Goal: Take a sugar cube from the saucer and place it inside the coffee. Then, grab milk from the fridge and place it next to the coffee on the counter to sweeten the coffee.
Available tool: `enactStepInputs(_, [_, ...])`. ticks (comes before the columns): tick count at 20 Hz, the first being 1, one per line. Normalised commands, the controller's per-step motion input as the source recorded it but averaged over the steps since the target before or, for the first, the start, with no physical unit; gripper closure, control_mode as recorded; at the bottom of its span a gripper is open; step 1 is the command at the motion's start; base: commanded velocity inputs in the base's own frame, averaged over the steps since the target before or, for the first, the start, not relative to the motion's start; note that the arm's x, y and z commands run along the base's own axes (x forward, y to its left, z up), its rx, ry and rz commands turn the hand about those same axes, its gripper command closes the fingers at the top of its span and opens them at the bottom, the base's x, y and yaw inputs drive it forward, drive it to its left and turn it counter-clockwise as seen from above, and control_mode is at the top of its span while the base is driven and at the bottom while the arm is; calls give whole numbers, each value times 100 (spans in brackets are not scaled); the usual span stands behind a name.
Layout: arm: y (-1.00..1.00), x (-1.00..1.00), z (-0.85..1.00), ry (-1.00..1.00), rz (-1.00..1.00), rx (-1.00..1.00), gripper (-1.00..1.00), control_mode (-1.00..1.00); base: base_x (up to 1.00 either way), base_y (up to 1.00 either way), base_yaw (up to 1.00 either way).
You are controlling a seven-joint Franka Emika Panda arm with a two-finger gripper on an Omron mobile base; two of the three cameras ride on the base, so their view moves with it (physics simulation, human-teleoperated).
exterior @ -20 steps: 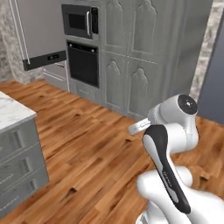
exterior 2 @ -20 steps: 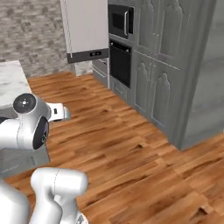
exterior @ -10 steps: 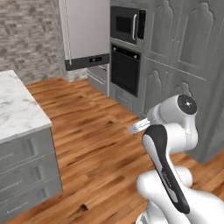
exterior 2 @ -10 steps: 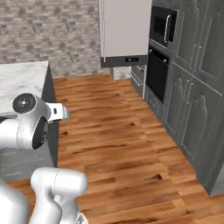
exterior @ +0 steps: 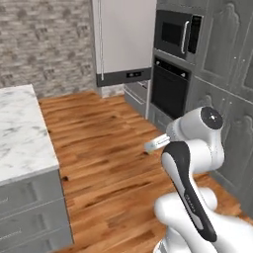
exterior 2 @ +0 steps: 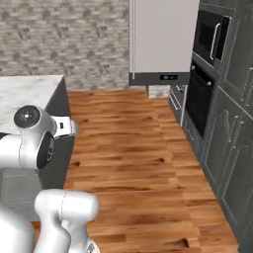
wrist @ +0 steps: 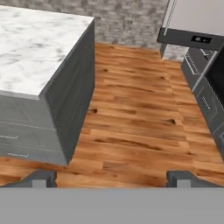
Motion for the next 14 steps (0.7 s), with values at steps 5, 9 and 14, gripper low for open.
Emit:
enactStepInputs(5, [0, 0, 0, 0, 0, 0, -100, 100, 100, 0, 12])
enactStepInputs(9, [0, 0, 0, 0, 0, 0, -100, 100, 100, 7, 1])
enactStepInputs(14, [0, 0, 0, 0, 0, 0, -100, 100, 100, -11, 3])
